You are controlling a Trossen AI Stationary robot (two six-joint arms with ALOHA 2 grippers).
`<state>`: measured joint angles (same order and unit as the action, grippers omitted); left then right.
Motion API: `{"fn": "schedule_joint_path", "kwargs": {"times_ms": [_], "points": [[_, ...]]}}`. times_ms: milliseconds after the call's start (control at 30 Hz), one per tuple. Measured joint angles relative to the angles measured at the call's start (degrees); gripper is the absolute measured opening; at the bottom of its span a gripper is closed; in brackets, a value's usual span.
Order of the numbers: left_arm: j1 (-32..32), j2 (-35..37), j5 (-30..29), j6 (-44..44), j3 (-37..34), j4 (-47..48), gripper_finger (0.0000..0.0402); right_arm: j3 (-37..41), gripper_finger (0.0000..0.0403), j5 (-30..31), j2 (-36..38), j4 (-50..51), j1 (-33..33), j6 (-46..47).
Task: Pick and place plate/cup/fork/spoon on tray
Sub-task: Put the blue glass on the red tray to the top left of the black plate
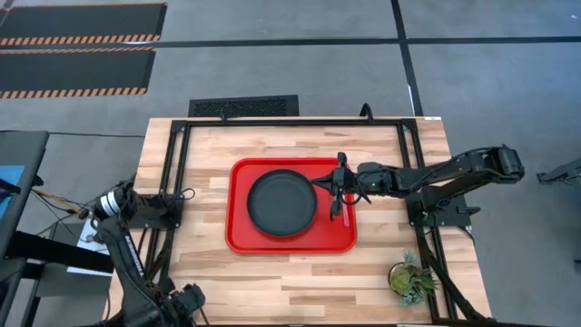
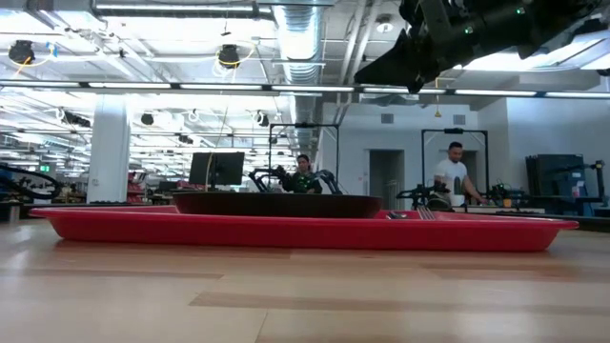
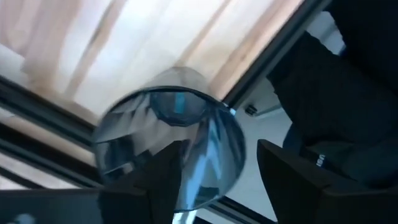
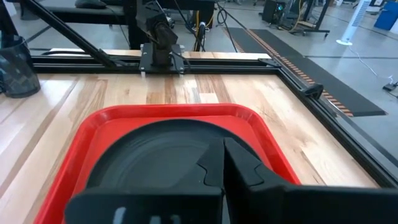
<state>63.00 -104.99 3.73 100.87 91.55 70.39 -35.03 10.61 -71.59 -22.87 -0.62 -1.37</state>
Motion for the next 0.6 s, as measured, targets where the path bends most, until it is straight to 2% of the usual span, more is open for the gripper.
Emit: {"fn": "schedule_joint_path", "kwargs": {"times_ms": [367,467,600], "points": [[0.1,-2.7,-1.7,-3.7,-0.2,-1.2,0.0166,0.0,0.0017,0.0,0.0,0.1,0.0,0.0],[0.1,-2.7,-3.0,-4.3,-0.2,-0.9,0.0141,0.0,0.0015,0.0,0.0,0.1,0.0,-0.1],[0.1,-2.7,-4.9,-7.4,-0.2,-0.4,0.0088,0.0,0.0014,0.0,0.0,0.1,0.0,-0.1]]}}
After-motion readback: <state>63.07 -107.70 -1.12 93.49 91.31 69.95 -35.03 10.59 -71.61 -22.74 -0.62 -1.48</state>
